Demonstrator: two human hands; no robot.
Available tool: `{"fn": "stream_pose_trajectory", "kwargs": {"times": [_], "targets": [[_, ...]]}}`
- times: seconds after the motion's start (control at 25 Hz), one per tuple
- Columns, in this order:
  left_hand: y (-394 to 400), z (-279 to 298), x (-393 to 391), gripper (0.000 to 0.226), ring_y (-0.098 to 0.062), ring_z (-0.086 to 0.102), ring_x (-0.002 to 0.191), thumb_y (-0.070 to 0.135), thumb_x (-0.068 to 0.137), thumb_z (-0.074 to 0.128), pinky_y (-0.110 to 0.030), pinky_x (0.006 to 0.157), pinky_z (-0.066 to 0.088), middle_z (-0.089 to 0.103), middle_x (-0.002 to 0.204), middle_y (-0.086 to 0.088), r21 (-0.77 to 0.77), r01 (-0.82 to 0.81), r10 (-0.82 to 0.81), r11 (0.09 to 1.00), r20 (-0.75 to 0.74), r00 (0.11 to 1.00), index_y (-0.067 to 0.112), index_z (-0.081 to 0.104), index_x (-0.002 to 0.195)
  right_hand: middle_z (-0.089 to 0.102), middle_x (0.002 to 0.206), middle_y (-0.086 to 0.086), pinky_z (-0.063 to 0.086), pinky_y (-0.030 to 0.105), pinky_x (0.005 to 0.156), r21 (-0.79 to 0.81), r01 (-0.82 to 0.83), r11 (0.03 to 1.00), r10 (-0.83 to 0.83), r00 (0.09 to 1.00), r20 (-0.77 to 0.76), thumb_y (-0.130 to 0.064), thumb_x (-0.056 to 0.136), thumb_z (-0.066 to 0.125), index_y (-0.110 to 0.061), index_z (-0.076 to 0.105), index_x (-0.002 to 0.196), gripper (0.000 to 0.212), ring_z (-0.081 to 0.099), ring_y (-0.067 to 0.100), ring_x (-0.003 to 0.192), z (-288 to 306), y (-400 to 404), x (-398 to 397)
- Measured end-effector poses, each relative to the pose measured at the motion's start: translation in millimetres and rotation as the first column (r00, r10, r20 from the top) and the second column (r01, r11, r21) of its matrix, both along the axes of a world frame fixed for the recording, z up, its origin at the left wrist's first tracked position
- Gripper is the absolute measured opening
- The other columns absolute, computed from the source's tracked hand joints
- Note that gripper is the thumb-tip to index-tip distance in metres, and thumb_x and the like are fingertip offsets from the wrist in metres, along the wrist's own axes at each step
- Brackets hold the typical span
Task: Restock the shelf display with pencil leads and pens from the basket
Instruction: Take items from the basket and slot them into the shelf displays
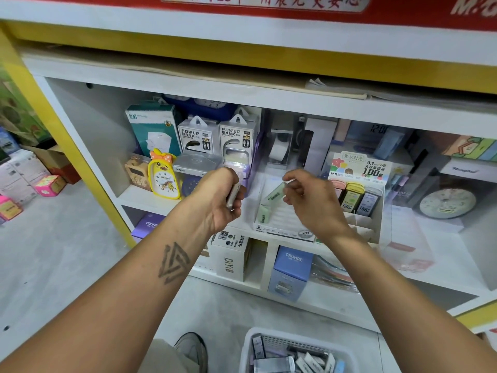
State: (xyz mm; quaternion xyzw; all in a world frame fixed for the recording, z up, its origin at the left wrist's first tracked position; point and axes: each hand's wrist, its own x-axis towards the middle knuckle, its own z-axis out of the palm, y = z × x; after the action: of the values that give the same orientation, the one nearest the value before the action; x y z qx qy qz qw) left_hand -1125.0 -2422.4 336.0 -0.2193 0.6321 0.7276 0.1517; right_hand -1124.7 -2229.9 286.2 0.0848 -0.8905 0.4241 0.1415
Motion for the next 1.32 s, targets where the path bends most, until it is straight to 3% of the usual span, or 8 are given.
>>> {"fn": "stream_pose_trajectory", "kwargs": {"times": [0.44, 0.64, 0.76, 0.84, 0.92, 1.04, 1.2, 1.32], "targets": [[1, 0, 5, 0.018, -0.018, 0.045, 0.059, -0.009, 0.085, 0.048, -0.027, 0.054, 0.042, 0.049, 0.071, -0.011, -0.029, 0.013, -0.014, 0.999, -0.012, 1.000, 0.007, 0.056, 0.087, 0.068, 0.086, -0.002, 0.057, 0.038, 0.077, 0.228, -0.115, 0.967, 0.103, 0.993, 0.063, -0.008, 0.095, 0.056, -0.026, 0.061, 0.097, 0.020, 0.068, 0.018, 0.083, -13, -7, 3], [3, -2, 6, 0.026, -0.023, 0.055, 0.066, -0.018, 0.086, 0.046, -0.034, 0.063, 0.050, 0.058, 0.079, -0.015, -0.010, 0.040, -0.040, 0.999, -0.043, 0.998, 0.001, 0.060, 0.096, 0.070, 0.119, -0.002, 0.050, 0.033, 0.096, 0.394, -0.158, 0.905, 0.126, 0.986, 0.107, -0.007, 0.098, 0.052, -0.021, 0.070, 0.124, 0.034, 0.063, 0.020, 0.110, -10, -10, 1], [8, 0, 8, 0.024, -0.026, 0.060, 0.067, -0.021, 0.084, 0.053, -0.034, 0.066, 0.054, 0.065, 0.079, -0.017, 0.018, 0.082, -0.080, 0.996, -0.062, 0.995, -0.002, 0.065, 0.095, 0.072, 0.111, -0.001, 0.055, 0.031, 0.085, 0.033, -0.097, 0.995, 0.091, 0.985, 0.146, -0.003, 0.098, 0.053, -0.021, 0.067, 0.124, 0.034, 0.069, 0.016, 0.093, 3, -11, 4], [12, 0, 10, 0.028, -0.026, 0.063, 0.068, -0.022, 0.083, 0.055, -0.033, 0.064, 0.055, 0.066, 0.081, -0.019, 0.025, 0.107, -0.104, 0.994, -0.075, 0.992, -0.004, 0.064, 0.103, 0.074, 0.106, 0.002, 0.058, 0.028, 0.072, -0.347, -0.126, 0.929, 0.203, 0.960, 0.193, 0.003, 0.097, 0.055, -0.016, 0.066, 0.122, 0.033, 0.072, 0.016, 0.085, 14, -10, 8], [18, 1, 11, 0.032, -0.029, 0.065, 0.072, -0.022, 0.082, 0.057, -0.033, 0.065, 0.056, 0.067, 0.086, -0.020, 0.022, 0.117, -0.115, 0.993, -0.091, 0.989, -0.005, 0.062, 0.109, 0.075, 0.107, 0.005, 0.058, 0.027, 0.074, -0.514, -0.174, 0.840, 0.303, 0.936, 0.179, 0.007, 0.093, 0.060, -0.009, 0.068, 0.121, 0.033, 0.073, 0.020, 0.092, 21, -5, 12], [25, 3, 12, 0.028, -0.035, 0.067, 0.087, -0.023, 0.080, 0.061, -0.033, 0.066, 0.059, 0.066, 0.096, -0.023, 0.029, 0.081, -0.077, 0.996, -0.129, 0.989, -0.005, 0.062, 0.102, 0.074, 0.099, 0.017, 0.058, 0.033, 0.080, -0.510, -0.152, 0.846, 0.275, 0.945, 0.176, 0.004, 0.086, 0.070, -0.005, 0.071, 0.111, 0.026, 0.072, 0.023, 0.087, 26, 4, 17], [31, 5, 7, 0.022, -0.031, 0.067, 0.084, -0.021, 0.080, 0.063, -0.032, 0.073, 0.061, 0.065, 0.091, -0.020, 0.121, -0.021, 0.046, 0.992, -0.207, 0.977, -0.002, 0.062, 0.089, 0.073, 0.087, 0.018, 0.056, 0.038, 0.081, -0.432, -0.120, 0.894, 0.217, 0.959, 0.182, -0.002, 0.079, 0.080, -0.002, 0.072, 0.093, 0.015, 0.068, 0.023, 0.078, 28, 19, 20], [38, 5, 9, 0.021, -0.023, 0.066, 0.074, -0.017, 0.079, 0.067, -0.030, 0.072, 0.060, 0.065, 0.078, -0.012, 0.021, 0.062, -0.054, 0.998, -0.276, 0.960, 0.001, 0.064, 0.090, 0.073, 0.083, 0.012, 0.054, 0.036, 0.075, -0.340, -0.167, 0.925, 0.235, 0.957, 0.169, -0.010, 0.077, 0.084, -0.005, 0.071, 0.086, 0.016, 0.062, 0.019, 0.074, 30, 22, 23]]}}
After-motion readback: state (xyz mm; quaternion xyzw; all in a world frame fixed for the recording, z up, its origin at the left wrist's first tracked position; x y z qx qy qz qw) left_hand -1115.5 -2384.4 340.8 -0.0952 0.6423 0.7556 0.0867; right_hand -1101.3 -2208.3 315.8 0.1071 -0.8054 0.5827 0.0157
